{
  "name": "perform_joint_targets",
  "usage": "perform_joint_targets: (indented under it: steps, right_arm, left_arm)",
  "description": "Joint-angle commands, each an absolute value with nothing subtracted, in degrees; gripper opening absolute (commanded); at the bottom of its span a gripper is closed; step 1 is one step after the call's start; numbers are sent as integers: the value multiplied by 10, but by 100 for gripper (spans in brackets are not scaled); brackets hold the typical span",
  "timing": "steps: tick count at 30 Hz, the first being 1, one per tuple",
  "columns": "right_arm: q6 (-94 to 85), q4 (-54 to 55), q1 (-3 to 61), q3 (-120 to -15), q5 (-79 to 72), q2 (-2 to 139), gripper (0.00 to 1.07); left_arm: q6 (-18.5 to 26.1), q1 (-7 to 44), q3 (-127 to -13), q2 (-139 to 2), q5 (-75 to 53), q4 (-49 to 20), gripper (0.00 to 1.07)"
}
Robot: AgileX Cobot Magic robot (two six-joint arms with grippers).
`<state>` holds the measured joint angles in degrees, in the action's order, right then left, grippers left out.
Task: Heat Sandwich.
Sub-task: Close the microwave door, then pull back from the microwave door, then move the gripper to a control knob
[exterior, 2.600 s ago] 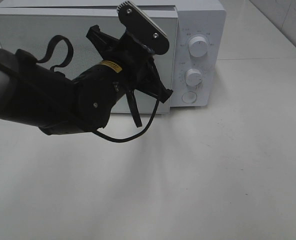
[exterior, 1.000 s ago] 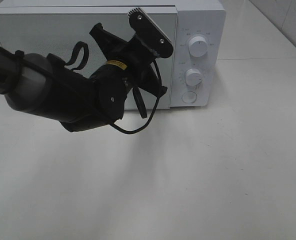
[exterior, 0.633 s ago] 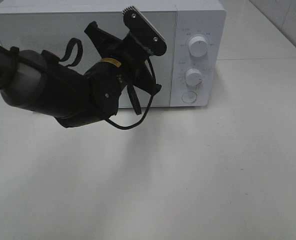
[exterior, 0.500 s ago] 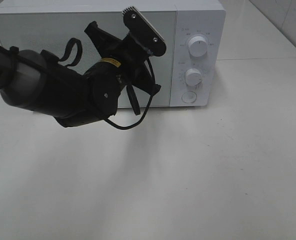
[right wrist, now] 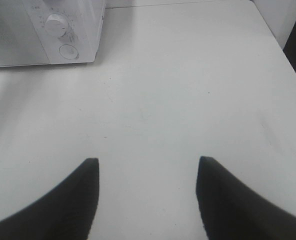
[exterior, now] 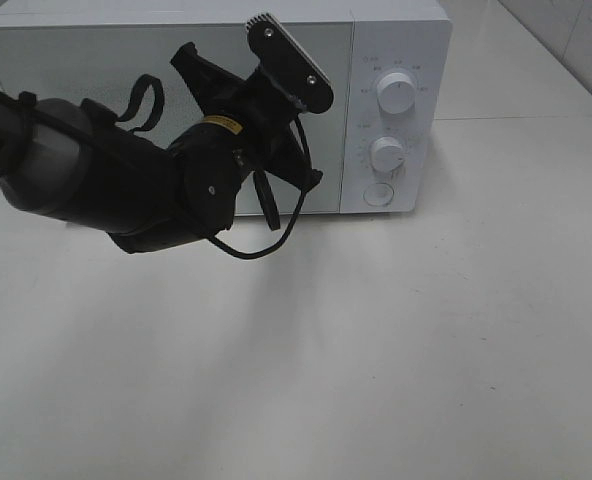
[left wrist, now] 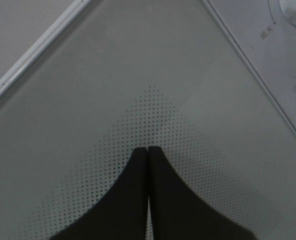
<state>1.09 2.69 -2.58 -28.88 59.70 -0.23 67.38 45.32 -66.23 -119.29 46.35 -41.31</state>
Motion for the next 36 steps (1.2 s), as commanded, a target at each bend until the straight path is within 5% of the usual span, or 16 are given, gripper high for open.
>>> perform_joint_targets:
  steps: [1, 14, 17, 19, 20, 23, 24, 25, 28, 29, 30, 33, 36]
  right_arm:
    - [5, 25, -25, -288, 594, -18, 58]
    - [5, 25, -25, -288, 594, -18, 58]
    - [5, 25, -25, -288, 594, -18, 58]
    - [5, 25, -25, -288, 594, -18, 58]
    - [5, 25, -25, -288, 594, -18, 58]
    - [5, 25, -25, -288, 594, -18, 58]
    - [5, 25, -25, -288, 594, -18, 58]
    - [5, 25, -25, -288, 594, -18, 58]
    - [5, 25, -25, -288, 594, -18, 58]
    - [5, 25, -25, -288, 594, -18, 58]
    - [5, 25, -25, -288, 594, -18, 58]
    - [5, 25, -25, -288, 594, -18, 58]
    - [5, 25, -25, -288, 594, -18, 58]
  left_arm:
    - [671, 427, -674, -1187, 488, -441, 0]
    - [637, 427, -674, -1096, 227, -440, 0]
    - [592, 427, -674, -1066, 116, -402, 0]
    - [514, 427, -674, -1045, 32, -323, 0]
    - [514, 427, -674, -1045, 32, -323, 0]
    - [386, 427, -674, -1023, -49, -224, 0]
    - [386, 427, -674, -1023, -49, -224, 0]
    - [299, 427, -674, -1010, -105, -158, 0]
    - [166, 427, -674, -988, -174, -62, 0]
    - [166, 427, -674, -988, -174, -62, 0]
    - [89, 427, -674, -972, -225, -6, 0]
    - [13, 427, -674, -939, -325, 60, 0]
    - [7, 426, -674, -921, -368, 72, 0]
